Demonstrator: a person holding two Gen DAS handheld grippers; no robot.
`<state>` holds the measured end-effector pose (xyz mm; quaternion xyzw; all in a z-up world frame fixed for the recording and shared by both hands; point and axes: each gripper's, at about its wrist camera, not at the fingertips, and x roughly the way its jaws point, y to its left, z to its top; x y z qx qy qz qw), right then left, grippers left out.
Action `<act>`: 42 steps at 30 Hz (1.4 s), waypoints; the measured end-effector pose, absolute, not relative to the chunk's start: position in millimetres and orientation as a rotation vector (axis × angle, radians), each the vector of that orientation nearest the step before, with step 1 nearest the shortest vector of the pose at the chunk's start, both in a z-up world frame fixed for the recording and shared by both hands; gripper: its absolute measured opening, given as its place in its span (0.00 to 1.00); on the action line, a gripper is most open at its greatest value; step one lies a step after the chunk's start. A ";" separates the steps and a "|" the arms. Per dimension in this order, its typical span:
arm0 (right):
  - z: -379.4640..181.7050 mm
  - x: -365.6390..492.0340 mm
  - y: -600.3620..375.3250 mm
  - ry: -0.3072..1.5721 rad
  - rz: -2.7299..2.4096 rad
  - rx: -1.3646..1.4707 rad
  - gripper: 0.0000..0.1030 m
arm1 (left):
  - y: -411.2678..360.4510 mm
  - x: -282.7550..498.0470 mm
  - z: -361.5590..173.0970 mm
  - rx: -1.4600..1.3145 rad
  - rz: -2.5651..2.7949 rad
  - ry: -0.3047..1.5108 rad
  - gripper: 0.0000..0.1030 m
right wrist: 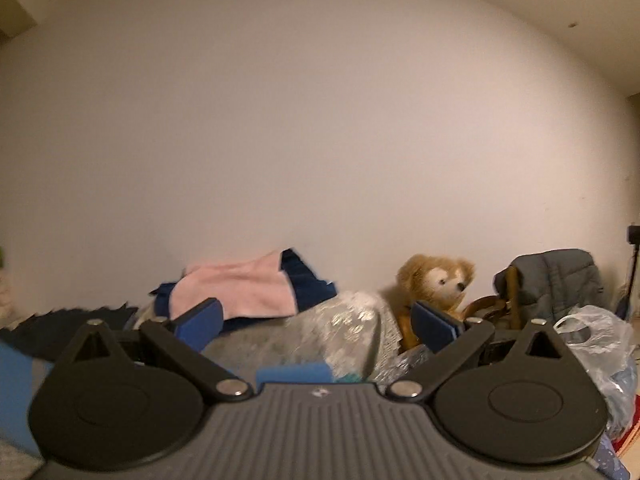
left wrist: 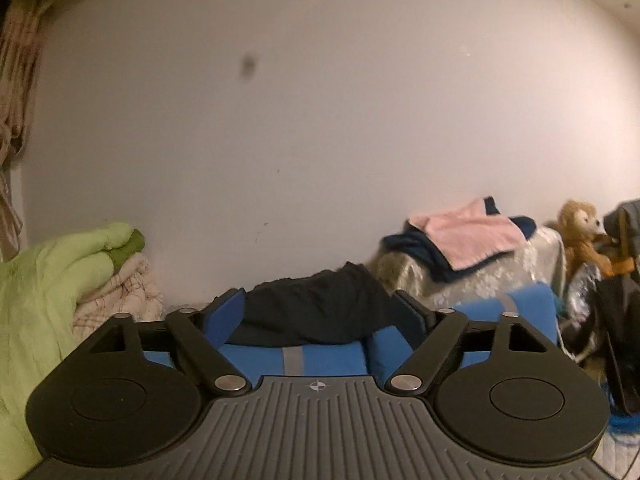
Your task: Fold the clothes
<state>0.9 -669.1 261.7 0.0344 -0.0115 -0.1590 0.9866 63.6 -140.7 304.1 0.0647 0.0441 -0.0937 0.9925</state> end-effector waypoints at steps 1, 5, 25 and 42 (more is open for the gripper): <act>254.8 3.4 -666.4 -0.025 -0.314 0.067 1.00 | -144.5 65.0 291.2 0.114 -0.190 0.078 0.81; 209.6 14.7 -643.2 0.020 -0.258 0.004 1.00 | -167.2 74.0 227.5 0.094 -0.215 0.098 0.81; -18.7 83.8 -538.5 0.506 0.107 -0.124 1.00 | -271.7 119.2 0.7 0.064 -0.361 0.400 0.81; -79.6 139.1 -526.5 0.674 0.197 -0.065 0.92 | -260.7 133.6 -40.2 -0.028 -0.361 0.442 0.81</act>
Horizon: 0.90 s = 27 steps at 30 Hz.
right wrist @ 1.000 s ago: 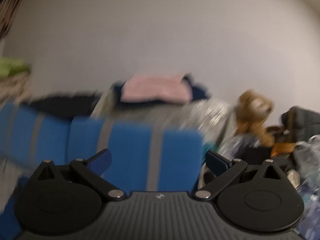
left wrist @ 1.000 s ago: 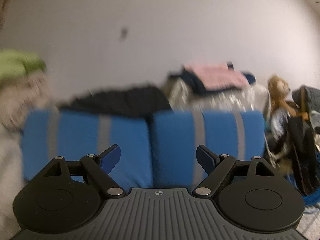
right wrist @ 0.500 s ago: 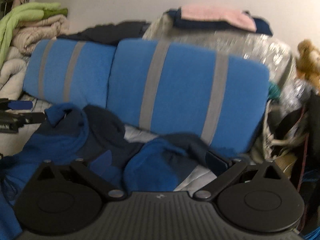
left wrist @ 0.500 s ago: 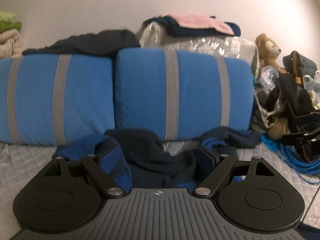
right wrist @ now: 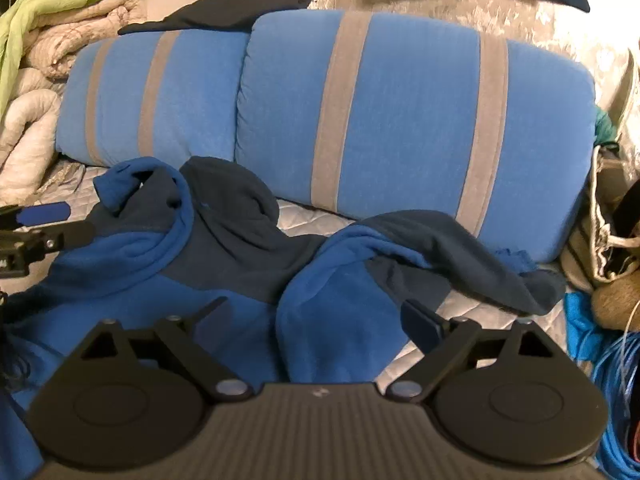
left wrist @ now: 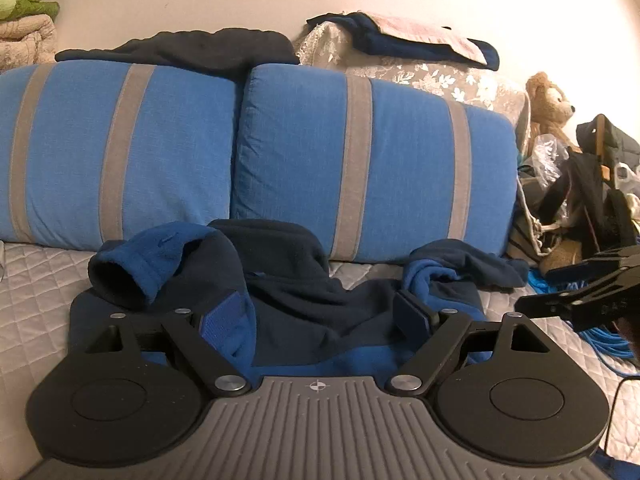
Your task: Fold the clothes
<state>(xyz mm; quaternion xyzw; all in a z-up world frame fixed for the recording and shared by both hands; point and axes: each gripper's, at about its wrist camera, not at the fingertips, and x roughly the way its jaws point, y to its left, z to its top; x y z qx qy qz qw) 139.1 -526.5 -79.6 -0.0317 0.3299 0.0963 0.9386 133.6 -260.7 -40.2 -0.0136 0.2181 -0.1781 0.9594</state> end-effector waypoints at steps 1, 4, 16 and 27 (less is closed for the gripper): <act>-79.7 141.6 -526.3 0.677 0.197 -0.061 0.92 | -259.4 133.5 -39.5 -0.036 -0.361 0.440 0.81; -79.4 148.6 -525.2 0.682 0.199 -0.051 0.92 | -256.5 134.2 -37.8 -0.053 -0.358 0.436 0.81; -106.0 184.0 -509.6 0.730 0.137 -0.028 0.85 | -244.5 139.5 -43.4 -0.125 -0.365 0.504 0.81; -145.6 211.0 -487.6 0.742 0.171 0.002 0.76 | -242.8 144.3 -49.0 -0.144 -0.373 0.537 0.81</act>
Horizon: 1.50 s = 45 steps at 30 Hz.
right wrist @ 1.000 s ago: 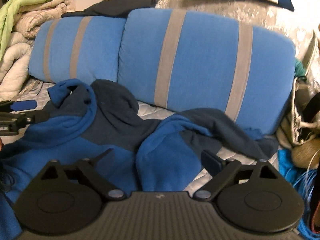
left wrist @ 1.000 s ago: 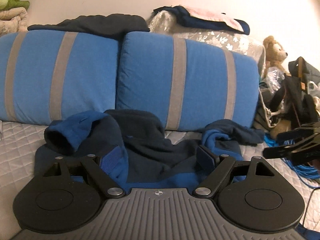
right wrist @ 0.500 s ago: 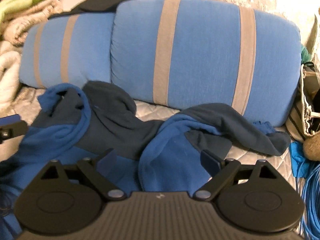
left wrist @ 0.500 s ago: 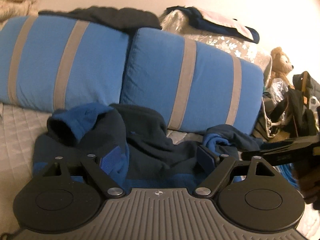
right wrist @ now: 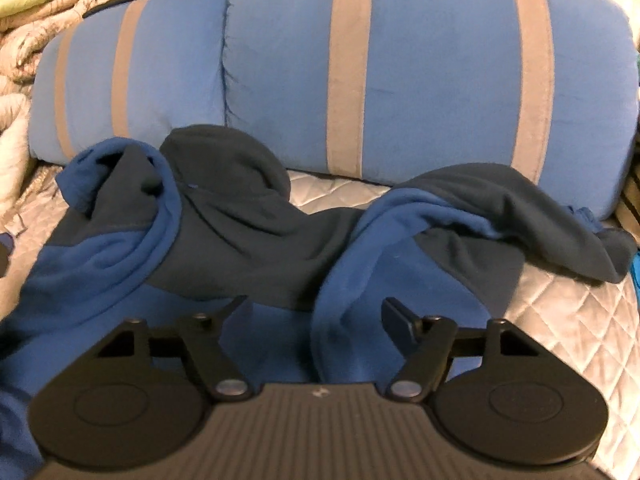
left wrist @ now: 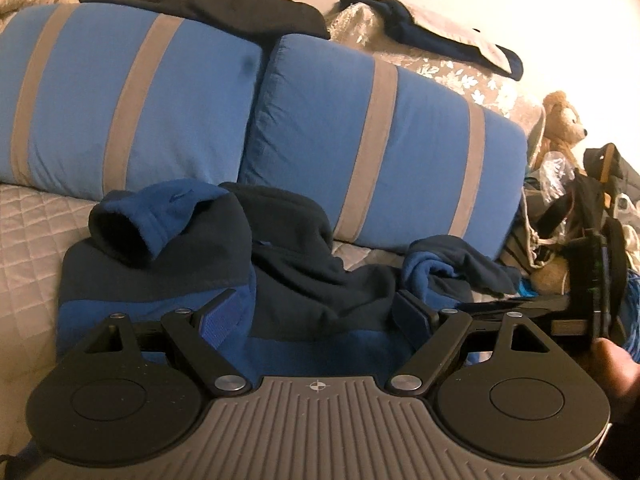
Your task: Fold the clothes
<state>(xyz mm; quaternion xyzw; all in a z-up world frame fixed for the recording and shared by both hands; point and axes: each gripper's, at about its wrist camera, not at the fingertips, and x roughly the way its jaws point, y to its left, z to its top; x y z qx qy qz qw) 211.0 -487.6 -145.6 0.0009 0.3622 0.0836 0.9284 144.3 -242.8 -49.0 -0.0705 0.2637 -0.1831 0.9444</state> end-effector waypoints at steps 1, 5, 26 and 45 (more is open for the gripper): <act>-148.3 213.9 -485.1 0.742 0.162 -0.015 0.74 | -243.3 143.7 -48.8 -0.139 -0.377 0.534 0.81; -160.9 222.2 -477.8 0.757 0.136 -0.122 0.44 | -245.9 142.9 -48.4 -0.126 -0.396 0.531 0.81; -86.1 83.6 -536.1 0.642 0.317 0.003 0.06 | -250.5 137.7 -46.1 -0.109 -0.446 0.511 0.81; -142.1 127.8 -684.9 0.657 -0.125 0.608 0.72 | -250.7 139.6 -48.0 -0.117 -0.446 0.531 0.81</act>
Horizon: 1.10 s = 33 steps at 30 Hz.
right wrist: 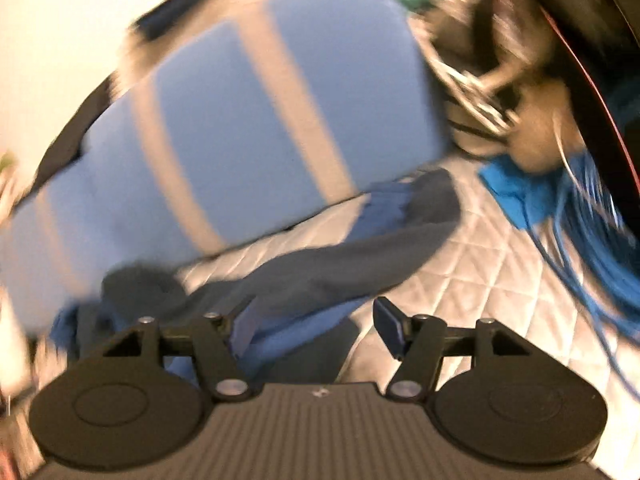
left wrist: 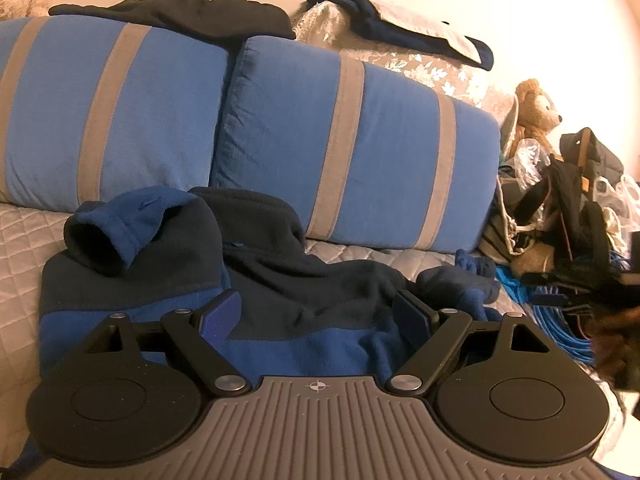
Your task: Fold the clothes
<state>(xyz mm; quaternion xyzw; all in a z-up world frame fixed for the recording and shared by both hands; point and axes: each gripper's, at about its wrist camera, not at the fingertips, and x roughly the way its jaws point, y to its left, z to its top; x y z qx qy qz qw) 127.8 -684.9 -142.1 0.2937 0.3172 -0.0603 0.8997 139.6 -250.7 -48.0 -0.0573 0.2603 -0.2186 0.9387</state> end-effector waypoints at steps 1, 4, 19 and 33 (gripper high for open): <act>-150.7 133.8 -693.7 0.650 -0.152 0.652 0.72 | -250.8 139.9 -48.2 -0.117 -0.447 0.533 0.81; -175.2 151.8 -711.6 0.636 -0.210 0.753 0.70 | -251.1 140.9 -48.2 -0.118 -0.451 0.536 0.81; -202.8 176.6 -723.3 0.572 -0.234 0.754 0.10 | -253.6 147.0 -50.8 -0.138 -0.461 0.567 0.81; -115.4 85.9 -692.7 0.670 -0.348 0.318 0.10 | -251.1 142.5 -47.8 -0.147 -0.474 0.555 0.81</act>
